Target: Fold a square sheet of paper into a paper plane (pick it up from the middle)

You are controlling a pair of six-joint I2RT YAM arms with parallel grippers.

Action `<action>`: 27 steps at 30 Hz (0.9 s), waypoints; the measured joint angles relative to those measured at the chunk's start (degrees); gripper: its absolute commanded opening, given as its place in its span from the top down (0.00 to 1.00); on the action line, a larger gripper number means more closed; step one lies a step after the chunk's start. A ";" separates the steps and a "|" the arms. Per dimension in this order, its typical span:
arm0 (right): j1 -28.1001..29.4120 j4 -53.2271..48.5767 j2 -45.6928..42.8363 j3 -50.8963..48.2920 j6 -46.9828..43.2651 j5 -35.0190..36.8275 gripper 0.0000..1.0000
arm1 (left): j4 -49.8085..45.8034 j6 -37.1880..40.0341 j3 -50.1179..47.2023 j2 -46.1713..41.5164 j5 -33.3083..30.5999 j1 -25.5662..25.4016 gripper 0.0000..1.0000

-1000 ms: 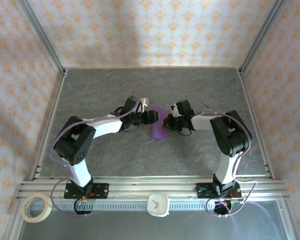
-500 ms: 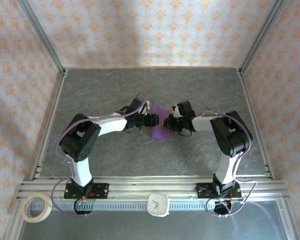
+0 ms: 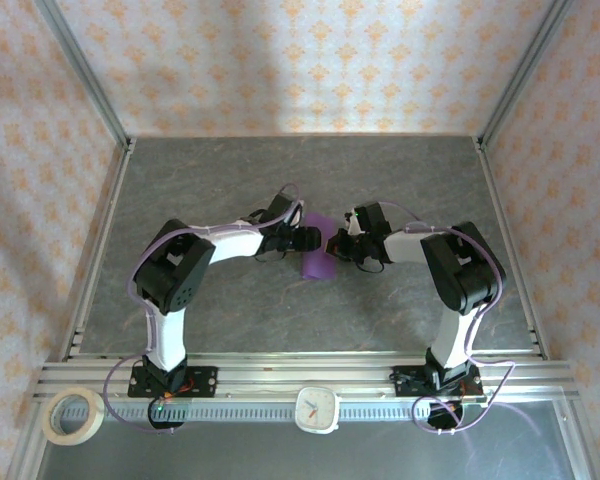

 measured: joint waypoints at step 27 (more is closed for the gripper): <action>-8.96 -6.93 -13.79 -4.28 3.28 3.76 0.79 | -1.70 1.53 0.81 0.55 -3.65 0.00 0.55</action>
